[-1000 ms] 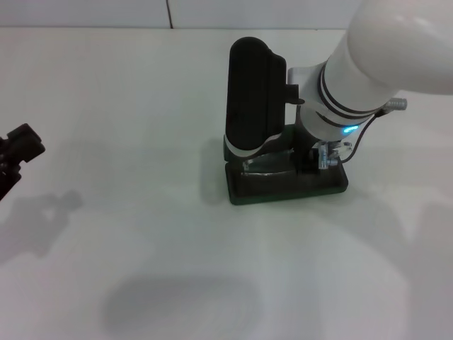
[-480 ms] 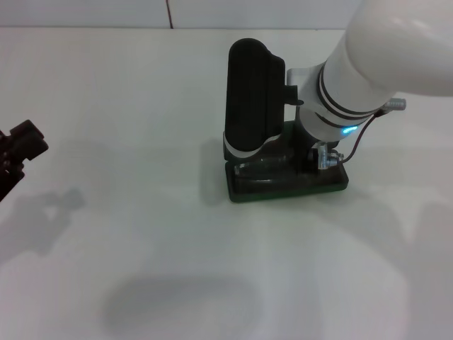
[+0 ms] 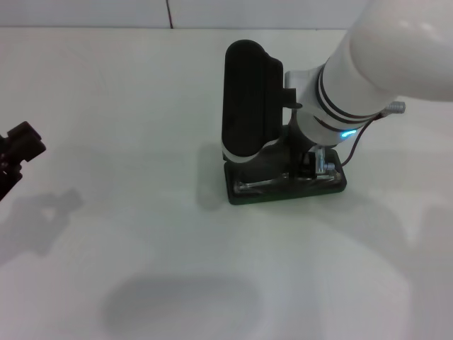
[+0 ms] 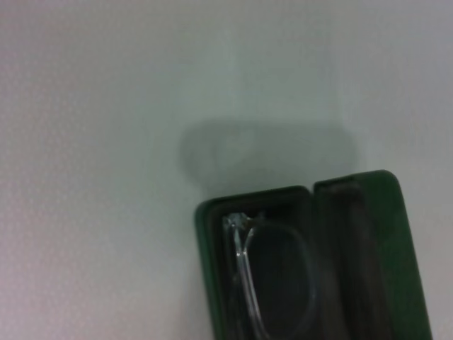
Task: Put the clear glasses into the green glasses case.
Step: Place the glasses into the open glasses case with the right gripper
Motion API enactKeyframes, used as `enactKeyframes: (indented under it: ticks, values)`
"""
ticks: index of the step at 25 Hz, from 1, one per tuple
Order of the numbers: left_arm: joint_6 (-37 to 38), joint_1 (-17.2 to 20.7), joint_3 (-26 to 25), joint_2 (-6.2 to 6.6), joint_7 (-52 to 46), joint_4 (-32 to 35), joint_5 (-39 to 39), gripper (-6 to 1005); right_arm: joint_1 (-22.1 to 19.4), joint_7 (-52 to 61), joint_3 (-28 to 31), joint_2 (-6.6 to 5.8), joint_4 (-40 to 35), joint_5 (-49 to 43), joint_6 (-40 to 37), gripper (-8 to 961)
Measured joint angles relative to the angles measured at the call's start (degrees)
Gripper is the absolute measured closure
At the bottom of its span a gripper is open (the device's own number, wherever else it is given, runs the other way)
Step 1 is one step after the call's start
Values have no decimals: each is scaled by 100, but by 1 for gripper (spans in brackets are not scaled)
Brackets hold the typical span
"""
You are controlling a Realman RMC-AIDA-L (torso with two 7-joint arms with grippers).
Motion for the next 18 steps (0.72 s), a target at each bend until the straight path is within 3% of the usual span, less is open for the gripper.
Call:
enactKeyframes:
  ticks: [18]
  values:
    - [5, 16, 0, -53, -40, -3, -14, 879, -1135, 134, -56, 0, -1610, -274, -594, 587]
